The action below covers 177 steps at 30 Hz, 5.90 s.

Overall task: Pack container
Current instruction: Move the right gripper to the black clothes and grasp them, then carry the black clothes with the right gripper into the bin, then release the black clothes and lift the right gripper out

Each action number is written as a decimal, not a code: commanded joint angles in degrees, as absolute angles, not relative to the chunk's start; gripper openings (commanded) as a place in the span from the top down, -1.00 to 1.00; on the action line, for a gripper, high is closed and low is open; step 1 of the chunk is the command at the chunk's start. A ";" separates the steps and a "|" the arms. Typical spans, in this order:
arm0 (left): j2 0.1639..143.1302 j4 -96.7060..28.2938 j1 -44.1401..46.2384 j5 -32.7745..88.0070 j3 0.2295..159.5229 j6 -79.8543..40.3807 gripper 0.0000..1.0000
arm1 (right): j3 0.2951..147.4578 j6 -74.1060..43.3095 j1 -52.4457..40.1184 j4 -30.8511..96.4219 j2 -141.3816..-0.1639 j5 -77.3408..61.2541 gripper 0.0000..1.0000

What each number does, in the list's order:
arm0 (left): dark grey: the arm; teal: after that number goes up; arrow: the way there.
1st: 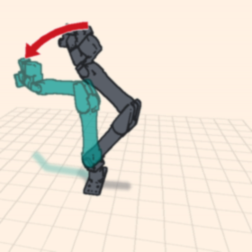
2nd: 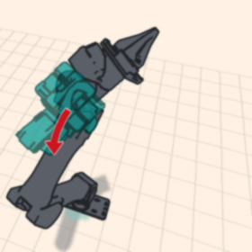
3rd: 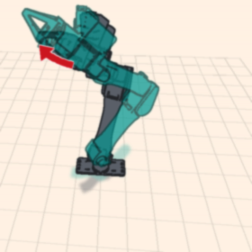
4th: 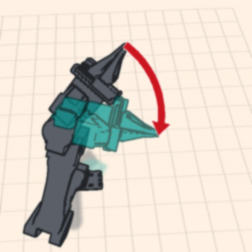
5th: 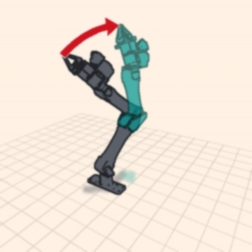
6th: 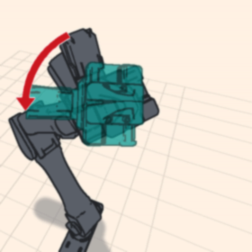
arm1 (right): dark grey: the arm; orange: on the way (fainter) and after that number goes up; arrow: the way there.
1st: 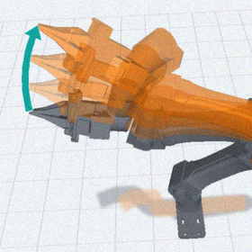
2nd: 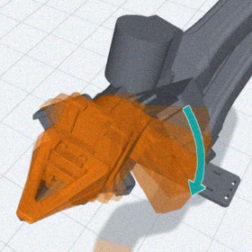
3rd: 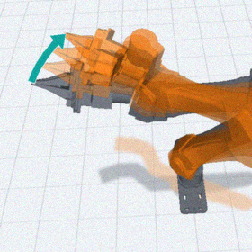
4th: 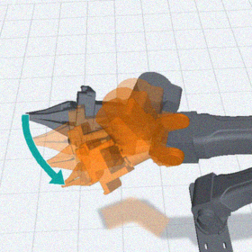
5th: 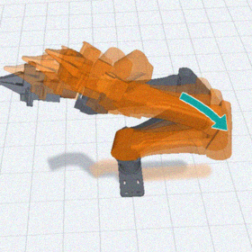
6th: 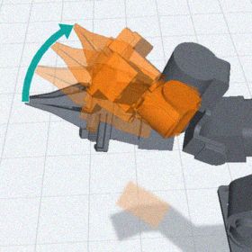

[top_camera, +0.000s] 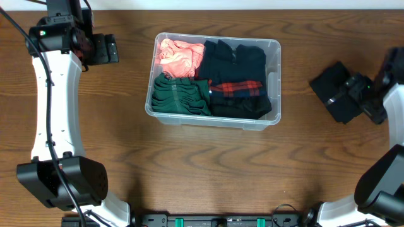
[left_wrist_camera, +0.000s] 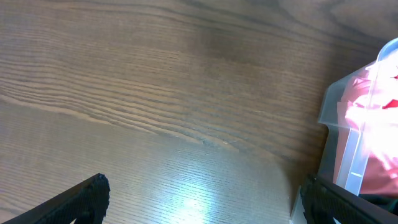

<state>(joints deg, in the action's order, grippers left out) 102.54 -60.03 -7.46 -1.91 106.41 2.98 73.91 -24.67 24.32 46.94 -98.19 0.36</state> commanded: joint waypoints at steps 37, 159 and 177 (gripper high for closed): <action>102.91 -60.18 -7.64 -2.20 106.08 2.68 -0.96 | 48.97 -10.41 31.09 3.27 -103.26 -10.35 -0.39; 102.91 -60.18 -7.64 -2.20 106.08 2.68 -0.96 | 75.13 -5.61 -19.46 21.12 -102.06 -22.92 0.84; 102.91 -60.18 -7.64 -2.20 106.08 2.68 -0.96 | 76.18 -5.93 1.26 26.81 -77.36 -16.27 -0.99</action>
<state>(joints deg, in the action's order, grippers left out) 102.54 -60.01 -7.46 -1.91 106.41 2.98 75.83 -5.85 -0.71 26.44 -77.62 -16.99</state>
